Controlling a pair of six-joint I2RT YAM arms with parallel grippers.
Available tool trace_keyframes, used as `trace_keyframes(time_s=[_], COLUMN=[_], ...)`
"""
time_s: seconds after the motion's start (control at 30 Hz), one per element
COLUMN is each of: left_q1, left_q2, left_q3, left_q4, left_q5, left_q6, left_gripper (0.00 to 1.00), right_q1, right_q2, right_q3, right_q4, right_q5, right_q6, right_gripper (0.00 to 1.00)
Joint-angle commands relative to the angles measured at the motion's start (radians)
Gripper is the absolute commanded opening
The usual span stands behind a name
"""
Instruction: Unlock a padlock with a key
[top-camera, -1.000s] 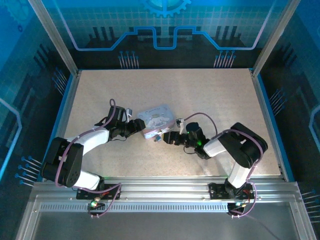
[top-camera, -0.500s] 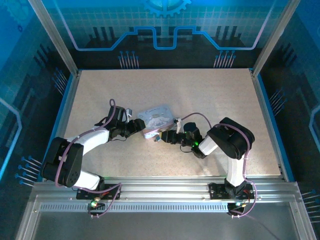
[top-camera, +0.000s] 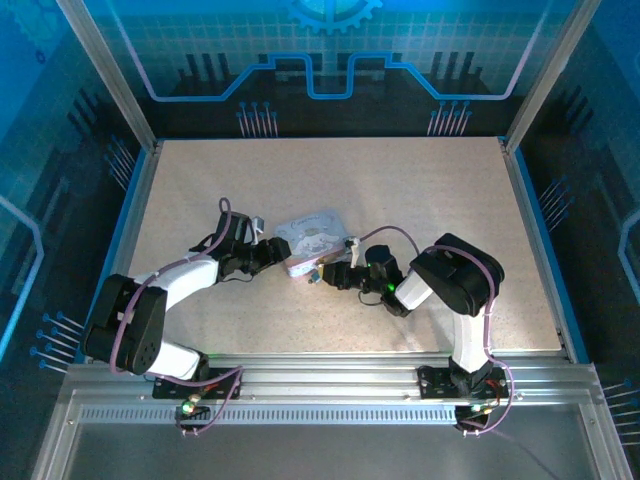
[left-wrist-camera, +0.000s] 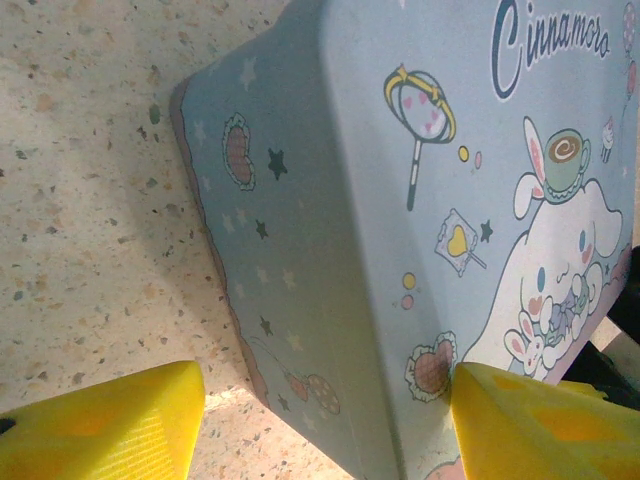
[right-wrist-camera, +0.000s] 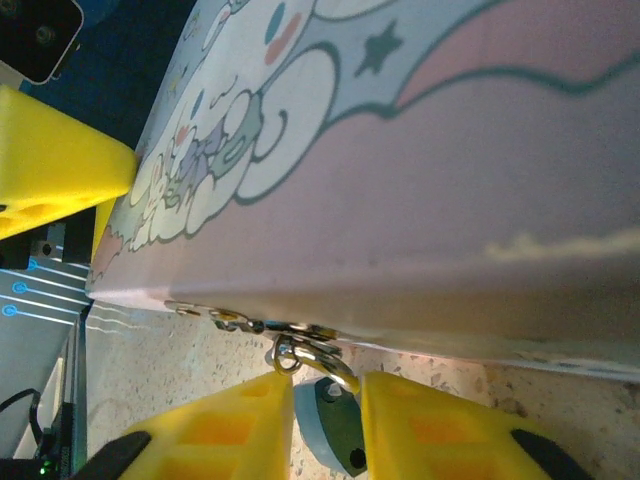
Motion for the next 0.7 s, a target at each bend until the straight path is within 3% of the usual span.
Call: trace_keyframes(time_s=[0.0, 0.27, 0.67], left_q1=[-0.010, -0.010, -0.010], left_q2=[0.027, 0.025, 0.017], left_q3=[-0.028, -0.031, -0.038], left_q4=[-0.088, -0.089, -0.092], left_q5=[-0.025, -0.028, -0.037], left_q6=[0.001, 0.001, 0.002], left_gripper=[0.67, 0.67, 0.67], right_q1=[0.010, 0.008, -0.001], right_q2=[0.017, 0.015, -0.012], right_q3=[0.007, 0.002, -0.030], right_q4=[-0.008, -0.001, 0.025], right_q5=[0.004, 0.011, 0.047], right_q6=[0.002, 0.021, 0.064], right_gripper=[0.22, 0.11, 0.07])
